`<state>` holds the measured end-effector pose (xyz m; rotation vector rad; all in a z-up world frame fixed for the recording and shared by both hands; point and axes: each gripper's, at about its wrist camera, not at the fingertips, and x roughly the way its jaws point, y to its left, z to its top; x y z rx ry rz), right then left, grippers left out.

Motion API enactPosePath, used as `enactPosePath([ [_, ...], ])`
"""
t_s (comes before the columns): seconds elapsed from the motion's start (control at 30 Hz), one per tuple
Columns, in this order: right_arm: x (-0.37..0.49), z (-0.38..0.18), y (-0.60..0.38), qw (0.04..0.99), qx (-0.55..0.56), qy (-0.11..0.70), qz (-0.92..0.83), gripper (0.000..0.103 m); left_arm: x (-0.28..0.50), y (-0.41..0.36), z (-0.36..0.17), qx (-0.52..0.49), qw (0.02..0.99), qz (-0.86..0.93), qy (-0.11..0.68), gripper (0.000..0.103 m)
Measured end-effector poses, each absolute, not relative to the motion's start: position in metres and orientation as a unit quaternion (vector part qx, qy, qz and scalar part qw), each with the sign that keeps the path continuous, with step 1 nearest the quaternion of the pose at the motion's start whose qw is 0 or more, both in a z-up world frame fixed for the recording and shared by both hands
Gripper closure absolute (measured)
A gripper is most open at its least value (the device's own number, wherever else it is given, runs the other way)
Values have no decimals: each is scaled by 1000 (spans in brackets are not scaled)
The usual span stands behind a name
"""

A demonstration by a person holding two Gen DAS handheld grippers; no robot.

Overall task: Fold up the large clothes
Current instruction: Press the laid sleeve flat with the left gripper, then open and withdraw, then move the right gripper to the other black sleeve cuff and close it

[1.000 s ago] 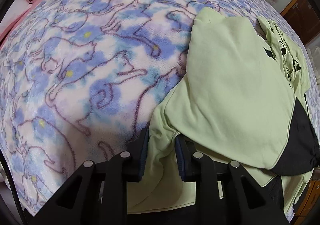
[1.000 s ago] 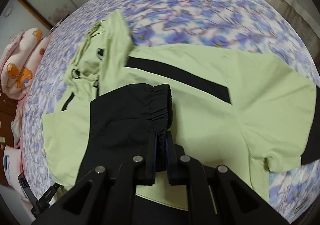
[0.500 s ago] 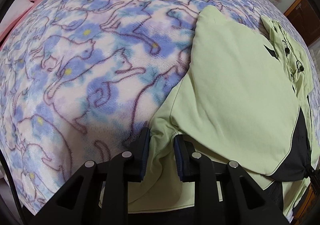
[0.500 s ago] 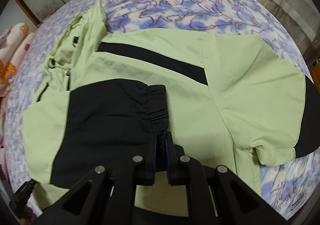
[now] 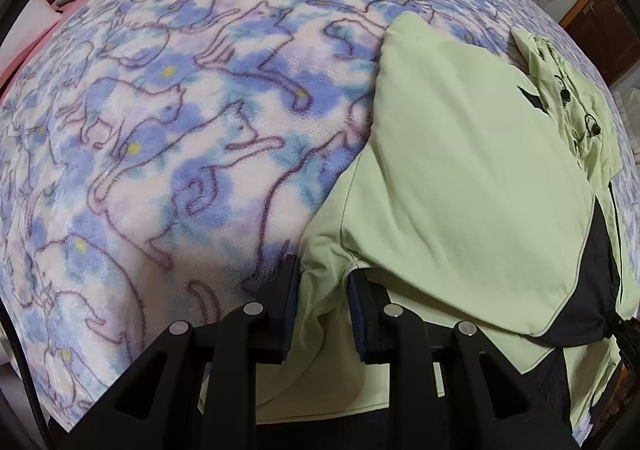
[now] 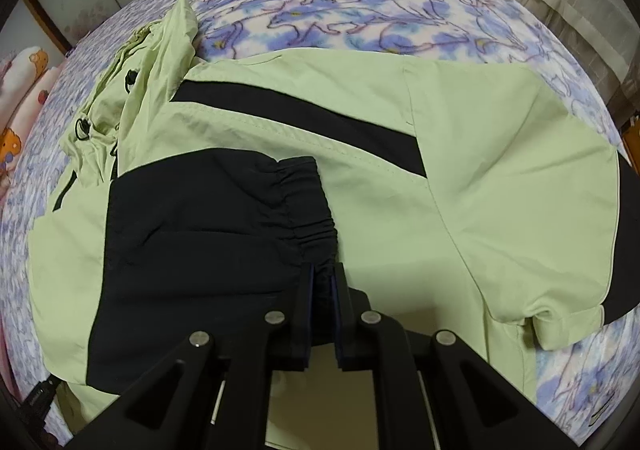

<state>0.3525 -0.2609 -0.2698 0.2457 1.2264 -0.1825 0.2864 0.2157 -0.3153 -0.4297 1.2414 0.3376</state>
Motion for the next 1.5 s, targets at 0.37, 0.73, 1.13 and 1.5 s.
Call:
enactPosePath([
  [0.37, 327, -233, -285, 837, 203, 506, -45, 70, 275, 176, -239, -137, 821, 116, 542, 29],
  [0.73, 239, -204, -273, 837, 257, 481, -40, 70, 251, 104, -197, -49, 831, 16, 554, 28],
  [1.13, 147, -209, -284, 806, 307, 496, -100, 51, 228, 37, -201, 1, 790, -84, 607, 23],
  [1.5, 99, -220, -376, 779, 360, 492, -149, 39, 230, -77, -197, 19, 770, -130, 625, 20],
])
